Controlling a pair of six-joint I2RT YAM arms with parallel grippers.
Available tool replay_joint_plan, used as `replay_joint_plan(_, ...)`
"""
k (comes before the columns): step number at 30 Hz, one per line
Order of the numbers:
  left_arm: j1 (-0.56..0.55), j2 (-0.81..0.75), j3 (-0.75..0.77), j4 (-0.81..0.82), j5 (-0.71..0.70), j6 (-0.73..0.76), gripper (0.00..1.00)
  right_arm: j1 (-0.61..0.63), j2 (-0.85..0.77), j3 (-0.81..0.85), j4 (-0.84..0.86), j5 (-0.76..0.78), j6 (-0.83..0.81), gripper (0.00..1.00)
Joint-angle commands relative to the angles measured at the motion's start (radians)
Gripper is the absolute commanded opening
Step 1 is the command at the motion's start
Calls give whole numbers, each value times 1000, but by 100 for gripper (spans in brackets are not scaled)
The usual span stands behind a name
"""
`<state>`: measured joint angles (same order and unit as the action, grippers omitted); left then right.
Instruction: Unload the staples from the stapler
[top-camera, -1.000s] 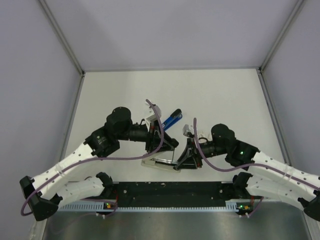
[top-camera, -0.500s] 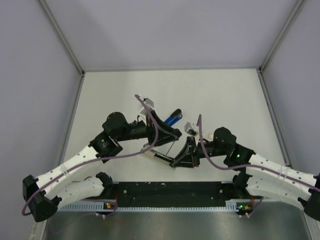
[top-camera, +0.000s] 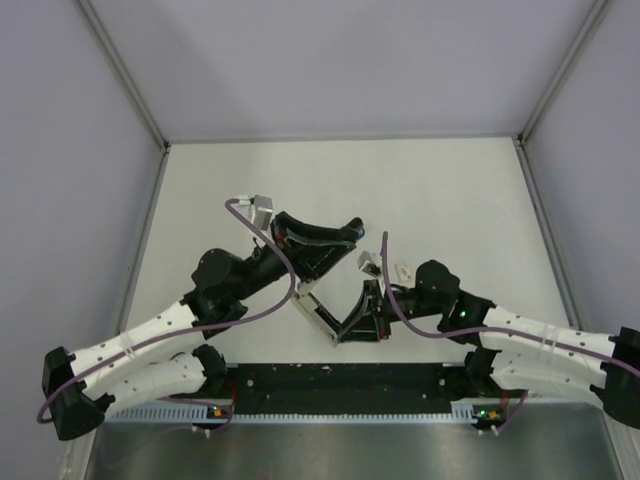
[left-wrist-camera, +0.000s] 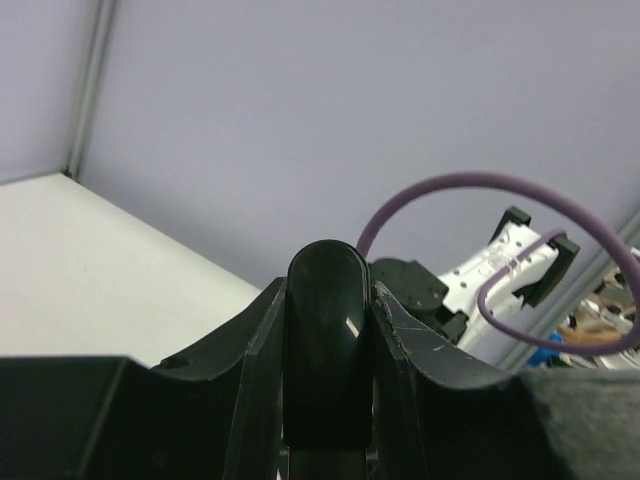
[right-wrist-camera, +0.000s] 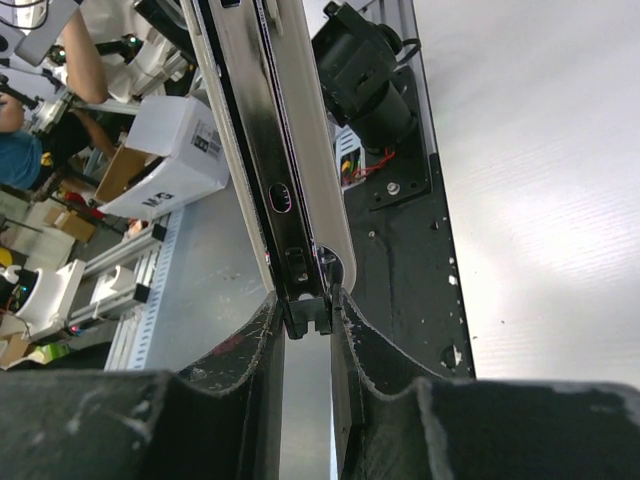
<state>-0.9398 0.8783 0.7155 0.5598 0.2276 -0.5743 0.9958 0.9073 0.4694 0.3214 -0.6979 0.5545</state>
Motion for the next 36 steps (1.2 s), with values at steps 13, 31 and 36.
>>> replay_joint_plan(13, -212, 8, -143, 365, -718, 277, 0, 72, 116, -14, 511, 190, 232, 13)
replay_joint_plan(31, -267, 192, -198, 443, -1159, 537, 0, 70, 559, 47, 961, 182, 462, 18)
replay_joint_plan(36, -269, 221, -218, 453, -1221, 595, 0, 69, 680, 67, 1091, 179, 551, 23)
